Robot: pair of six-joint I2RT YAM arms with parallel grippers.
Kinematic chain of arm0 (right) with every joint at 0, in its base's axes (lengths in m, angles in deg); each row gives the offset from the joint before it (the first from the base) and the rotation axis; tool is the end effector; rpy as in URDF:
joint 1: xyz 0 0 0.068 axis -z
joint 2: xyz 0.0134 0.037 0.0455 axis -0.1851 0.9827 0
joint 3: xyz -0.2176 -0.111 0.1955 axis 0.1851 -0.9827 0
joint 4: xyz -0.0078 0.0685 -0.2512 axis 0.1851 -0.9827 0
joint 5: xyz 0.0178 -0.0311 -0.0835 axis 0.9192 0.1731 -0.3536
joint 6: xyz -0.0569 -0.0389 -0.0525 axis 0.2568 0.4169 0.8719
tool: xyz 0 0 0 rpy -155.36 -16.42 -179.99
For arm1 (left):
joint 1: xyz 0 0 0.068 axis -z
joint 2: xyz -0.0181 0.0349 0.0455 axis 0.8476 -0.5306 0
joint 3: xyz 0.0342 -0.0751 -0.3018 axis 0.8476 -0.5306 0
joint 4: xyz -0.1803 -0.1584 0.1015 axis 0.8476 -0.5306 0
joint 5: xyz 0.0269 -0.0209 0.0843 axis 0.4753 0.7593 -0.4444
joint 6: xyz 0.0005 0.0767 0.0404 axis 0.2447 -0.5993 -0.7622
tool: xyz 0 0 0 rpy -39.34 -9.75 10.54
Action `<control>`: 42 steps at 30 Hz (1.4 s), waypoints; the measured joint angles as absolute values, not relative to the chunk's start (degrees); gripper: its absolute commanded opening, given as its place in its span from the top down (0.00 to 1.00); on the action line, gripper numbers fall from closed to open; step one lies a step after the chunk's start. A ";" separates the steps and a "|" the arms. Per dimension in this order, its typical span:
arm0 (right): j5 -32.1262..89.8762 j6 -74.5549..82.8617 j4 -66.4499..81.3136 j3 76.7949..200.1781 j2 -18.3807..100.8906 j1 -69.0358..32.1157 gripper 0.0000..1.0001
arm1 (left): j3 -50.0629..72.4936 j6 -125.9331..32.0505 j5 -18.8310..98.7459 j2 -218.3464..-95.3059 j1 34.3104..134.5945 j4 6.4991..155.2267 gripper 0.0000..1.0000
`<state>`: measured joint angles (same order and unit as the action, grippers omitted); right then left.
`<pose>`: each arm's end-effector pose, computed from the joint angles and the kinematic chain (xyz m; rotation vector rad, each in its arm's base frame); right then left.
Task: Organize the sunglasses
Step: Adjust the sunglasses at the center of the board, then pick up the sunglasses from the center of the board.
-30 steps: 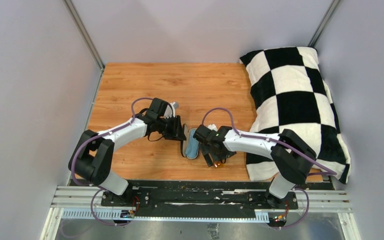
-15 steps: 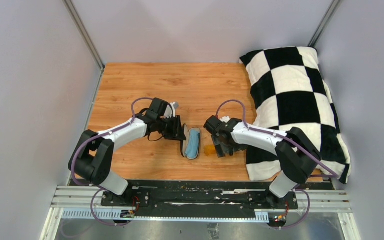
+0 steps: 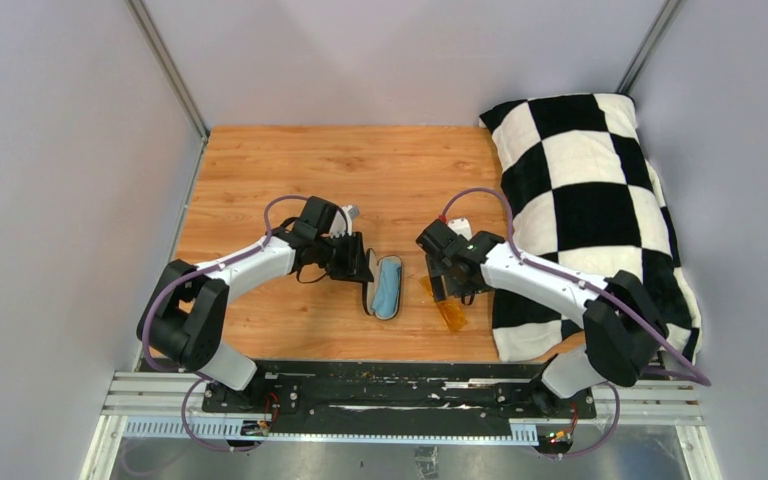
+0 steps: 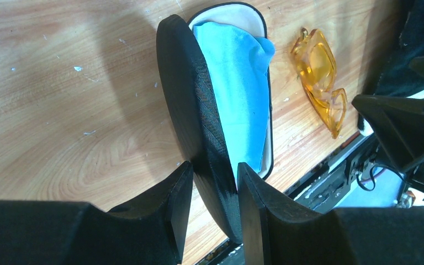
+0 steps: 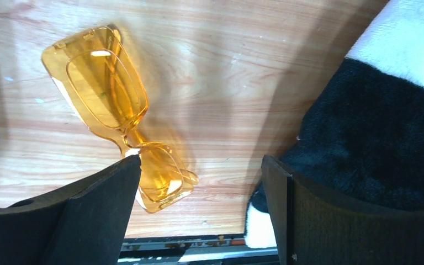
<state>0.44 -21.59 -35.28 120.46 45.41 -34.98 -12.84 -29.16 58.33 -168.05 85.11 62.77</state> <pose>0.2195 0.1857 0.2201 -0.2214 2.6487 -0.0969 0.2629 -0.1735 0.1971 0.1499 2.6551 -0.9547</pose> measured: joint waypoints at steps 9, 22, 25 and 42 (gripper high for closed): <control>12.31 -19.62 -26.43 120.19 41.89 -34.54 0.16 | -12.84 -29.20 58.07 -168.03 85.55 62.60 0.60; 18.18 -8.01 -23.02 120.30 52.05 -34.41 0.32 | -12.40 -29.20 57.85 -168.03 86.22 62.33 0.60; 18.18 -7.29 -22.87 120.50 53.21 -34.11 0.35 | -12.40 -29.18 57.74 -168.03 86.22 62.31 0.60; 18.10 -8.87 -20.81 120.57 56.09 -33.25 0.67 | -10.43 -29.40 57.39 -168.03 86.95 61.35 0.59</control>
<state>18.10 -8.87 -20.81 120.57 56.09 -33.25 -10.43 -29.40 57.39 -168.03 86.95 61.35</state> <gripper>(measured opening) 0.512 0.406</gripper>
